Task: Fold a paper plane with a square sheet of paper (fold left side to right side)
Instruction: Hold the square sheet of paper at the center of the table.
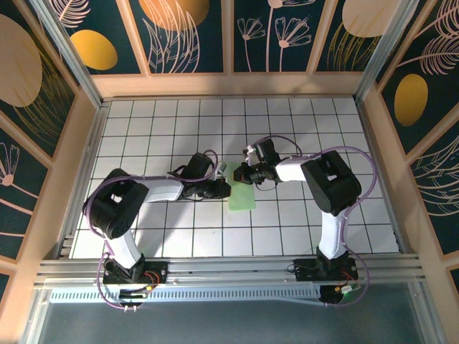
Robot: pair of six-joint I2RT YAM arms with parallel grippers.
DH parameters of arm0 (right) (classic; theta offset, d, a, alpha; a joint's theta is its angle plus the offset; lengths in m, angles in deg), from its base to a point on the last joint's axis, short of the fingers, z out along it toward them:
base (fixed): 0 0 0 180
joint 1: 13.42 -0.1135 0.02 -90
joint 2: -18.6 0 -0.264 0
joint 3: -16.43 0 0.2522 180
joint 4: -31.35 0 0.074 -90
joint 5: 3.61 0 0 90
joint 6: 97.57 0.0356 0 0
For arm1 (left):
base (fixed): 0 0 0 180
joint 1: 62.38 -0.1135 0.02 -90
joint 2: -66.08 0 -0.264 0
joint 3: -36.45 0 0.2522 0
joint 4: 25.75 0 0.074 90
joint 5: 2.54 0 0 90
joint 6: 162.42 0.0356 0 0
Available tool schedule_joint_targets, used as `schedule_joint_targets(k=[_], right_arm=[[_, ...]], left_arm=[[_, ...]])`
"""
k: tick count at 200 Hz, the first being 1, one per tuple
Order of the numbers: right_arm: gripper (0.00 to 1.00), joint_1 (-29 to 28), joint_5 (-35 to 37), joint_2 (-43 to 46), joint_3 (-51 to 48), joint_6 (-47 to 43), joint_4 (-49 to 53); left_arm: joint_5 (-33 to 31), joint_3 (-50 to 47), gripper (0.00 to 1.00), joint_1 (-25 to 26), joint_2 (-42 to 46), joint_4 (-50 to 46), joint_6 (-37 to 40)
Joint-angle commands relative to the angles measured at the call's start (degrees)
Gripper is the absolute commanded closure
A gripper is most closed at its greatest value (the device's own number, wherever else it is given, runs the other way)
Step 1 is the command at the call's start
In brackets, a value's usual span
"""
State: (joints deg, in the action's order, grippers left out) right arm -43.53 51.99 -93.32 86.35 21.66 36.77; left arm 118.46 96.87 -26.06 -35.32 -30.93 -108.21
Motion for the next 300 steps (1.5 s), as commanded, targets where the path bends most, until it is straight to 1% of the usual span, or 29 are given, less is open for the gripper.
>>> schedule_joint_targets(k=[1, 30, 86, 105, 119, 146, 162, 180, 193, 217, 247, 283, 300], right_arm=[[1.00, -0.39, 3.52, -1.14, -0.93, 0.00, 4.70], [1.00, -0.50, 2.45, -1.27, -0.39, 0.64, 3.57], [1.00, -0.48, 2.31, 1.66, 0.17, 1.40, 2.77], [0.89, -0.40, 2.93, 4.54, -0.24, 1.87, 2.04], [0.84, -0.23, 4.11, 7.51, -0.94, 1.94, 2.25], [0.81, -0.17, 6.45, 13.77, -4.13, 1.48, 4.70], [0.85, -0.47, 6.83, 17.55, -6.83, 1.52, 6.06], [0.94, -0.92, 6.45, 20.09, -10.11, 2.45, 6.88], [1.00, -3.17, 6.21, 20.96, -12.22, 3.43, 6.35], [1.00, -5.74, 4.84, 18.89, -14.62, 5.85, 3.08], [1.00, -6.41, 5.54, 15.72, -14.77, 6.80, 1.66], [1.00, -6.42, 6.89, 13.21, -14.55, 4.72, 5.21], [1.00, -6.41, 8.64, 12.62, -15.02, 3.93, 6.73]], left_arm=[[-0.26, 1.72, 1.00, 0.04, -1.94, -1.81, 1.69], [0.73, 2.30, 1.00, 0.65, -4.65, -1.27, 0.95], [-3.14, 1.59, 1.00, 1.83, -5.82, -3.78, 0.55], [-3.75, 1.64, 1.00, 2.08, -5.73, -4.33, 0.54], [-4.20, 1.86, 1.00, 2.22, -5.59, -4.79, 0.63], [-4.75, 1.95, 1.00, 2.37, -5.38, -5.06, 0.47], [-5.08, 2.12, 1.00, 2.44, -5.29, -5.39, 0.70], [-5.34, 2.23, 1.00, 2.40, -5.02, -5.91, 1.16], [-5.52, 2.52, 1.00, 2.42, -4.94, -6.42, 1.42], [-5.60, 2.61, 1.00, 2.44, -4.72, -6.63, 1.60], [-5.26, 2.73, 1.00, 2.42, -4.30, -6.06, 1.17], [-3.69, 4.05, 1.00, 2.28, -3.20, -3.57, -0.62], [-1.85, 4.06, 1.00, 1.39, -2.84, -0.26, -2.90]])
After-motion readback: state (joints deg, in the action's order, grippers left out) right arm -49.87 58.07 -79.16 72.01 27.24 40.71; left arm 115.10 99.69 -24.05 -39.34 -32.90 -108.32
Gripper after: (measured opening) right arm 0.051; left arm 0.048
